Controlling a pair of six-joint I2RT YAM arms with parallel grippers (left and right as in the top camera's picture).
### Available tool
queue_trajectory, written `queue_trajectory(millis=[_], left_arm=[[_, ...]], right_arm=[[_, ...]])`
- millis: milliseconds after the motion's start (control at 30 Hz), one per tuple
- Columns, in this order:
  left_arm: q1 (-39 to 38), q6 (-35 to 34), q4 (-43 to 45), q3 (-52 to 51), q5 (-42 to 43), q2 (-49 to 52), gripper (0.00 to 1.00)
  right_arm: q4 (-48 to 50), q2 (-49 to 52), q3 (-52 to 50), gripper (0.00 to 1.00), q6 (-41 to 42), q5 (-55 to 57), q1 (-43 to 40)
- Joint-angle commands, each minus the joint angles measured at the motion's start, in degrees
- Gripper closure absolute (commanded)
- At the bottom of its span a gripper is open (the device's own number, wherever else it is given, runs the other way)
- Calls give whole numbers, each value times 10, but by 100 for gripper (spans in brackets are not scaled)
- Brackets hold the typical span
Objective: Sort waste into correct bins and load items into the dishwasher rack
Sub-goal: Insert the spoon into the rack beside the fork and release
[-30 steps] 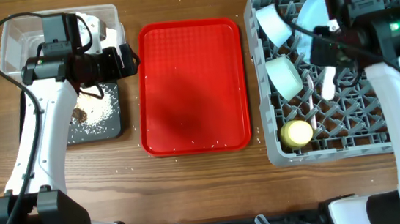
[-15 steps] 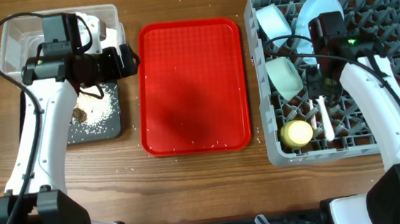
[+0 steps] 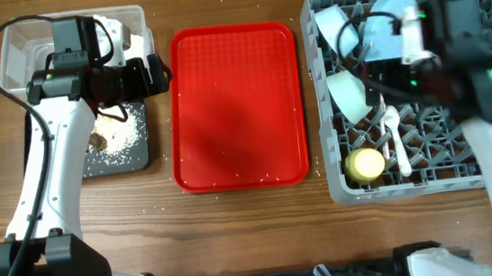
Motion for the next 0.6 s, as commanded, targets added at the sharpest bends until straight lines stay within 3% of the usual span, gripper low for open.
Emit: queue_trajectory(millis=[0, 100, 300, 567], left_arm=[[2, 3, 2, 1, 1, -8, 0], [2, 3, 2, 0, 1, -8, 0], [2, 3, 2, 1, 1, -8, 0], [2, 3, 2, 0, 1, -8, 0]], right_arm=[[5, -56, 11, 0, 97, -121, 1], [5, -74, 11, 0, 158, -127, 1], [3, -67, 10, 0, 158, -122, 1], [110, -78, -22, 0, 15, -122, 0]])
